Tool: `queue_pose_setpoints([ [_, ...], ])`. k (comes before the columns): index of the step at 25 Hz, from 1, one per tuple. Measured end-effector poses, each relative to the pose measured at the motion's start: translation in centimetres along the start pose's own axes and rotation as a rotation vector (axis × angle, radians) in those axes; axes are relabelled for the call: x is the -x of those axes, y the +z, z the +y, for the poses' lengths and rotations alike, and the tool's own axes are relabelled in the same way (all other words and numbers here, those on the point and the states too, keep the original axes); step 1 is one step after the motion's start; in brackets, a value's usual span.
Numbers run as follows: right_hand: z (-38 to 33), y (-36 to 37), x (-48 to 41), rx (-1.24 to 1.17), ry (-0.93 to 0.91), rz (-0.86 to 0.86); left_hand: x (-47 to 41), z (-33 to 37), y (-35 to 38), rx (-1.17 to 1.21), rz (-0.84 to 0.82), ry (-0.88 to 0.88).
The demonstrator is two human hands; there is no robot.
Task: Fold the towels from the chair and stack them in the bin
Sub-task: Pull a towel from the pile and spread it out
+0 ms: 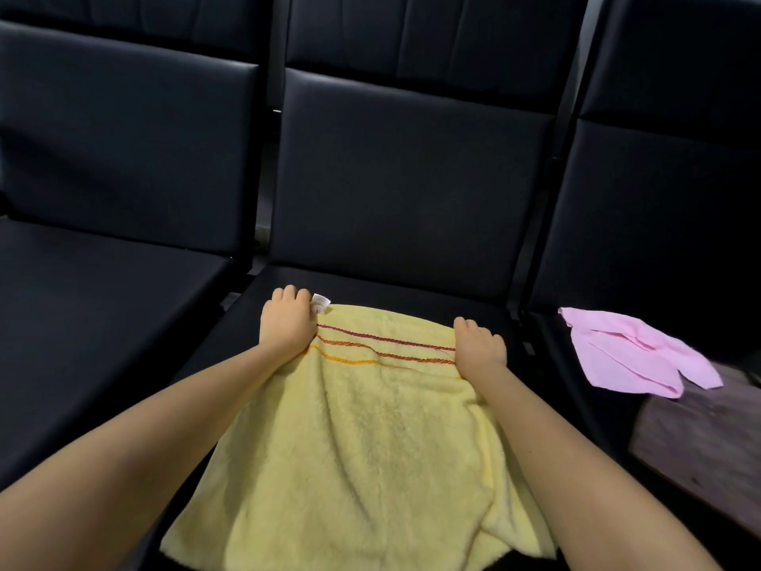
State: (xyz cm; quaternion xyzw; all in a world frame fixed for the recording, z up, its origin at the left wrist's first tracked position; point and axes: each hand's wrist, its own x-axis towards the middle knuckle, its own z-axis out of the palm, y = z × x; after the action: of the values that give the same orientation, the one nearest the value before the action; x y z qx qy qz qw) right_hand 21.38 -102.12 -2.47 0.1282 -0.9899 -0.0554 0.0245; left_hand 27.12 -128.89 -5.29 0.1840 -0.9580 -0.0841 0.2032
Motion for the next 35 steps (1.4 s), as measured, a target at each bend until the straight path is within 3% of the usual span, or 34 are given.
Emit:
queue_pose_setpoints([
  [6,0.5,-1.3,2.7,0.276,-0.129,0.085,1.8,0.0,-0.7,0.063,-0.059,-0.035],
  [15,4.8,-9.8,4.9,-0.058,-0.118,0.168,0.2,-1.3,-9.3,0.23,-0.263,0.192],
  [19,4.9,-12.6,5.0,0.097,-0.139,0.237,-1.4,0.0,-15.2,0.05,-0.251,0.231],
  [22,4.9,-13.6,5.4,0.126,-0.095,0.255,-1.6,1.0,-17.5,-0.055,-0.254,0.133],
  [26,4.0,-14.7,4.1,-0.328,0.25,0.121,-1.7,2.9,-18.6,0.07,-0.27,-0.082],
  [29,3.8,-15.5,3.3,-0.735,0.405,0.185,-2.0,4.0,-19.2,0.203,-0.322,-0.146],
  [30,3.8,-15.8,2.9,-0.849,0.409,0.24,-2.3,4.2,-19.5,0.334,-0.279,-0.171],
  [32,3.7,-17.4,2.6,-1.013,0.36,0.414,-3.3,4.4,-20.5,0.605,-0.027,-0.164],
  [35,3.6,-21.6,3.3,-1.05,0.24,0.703,-3.8,4.9,-23.1,0.716,0.403,0.038],
])
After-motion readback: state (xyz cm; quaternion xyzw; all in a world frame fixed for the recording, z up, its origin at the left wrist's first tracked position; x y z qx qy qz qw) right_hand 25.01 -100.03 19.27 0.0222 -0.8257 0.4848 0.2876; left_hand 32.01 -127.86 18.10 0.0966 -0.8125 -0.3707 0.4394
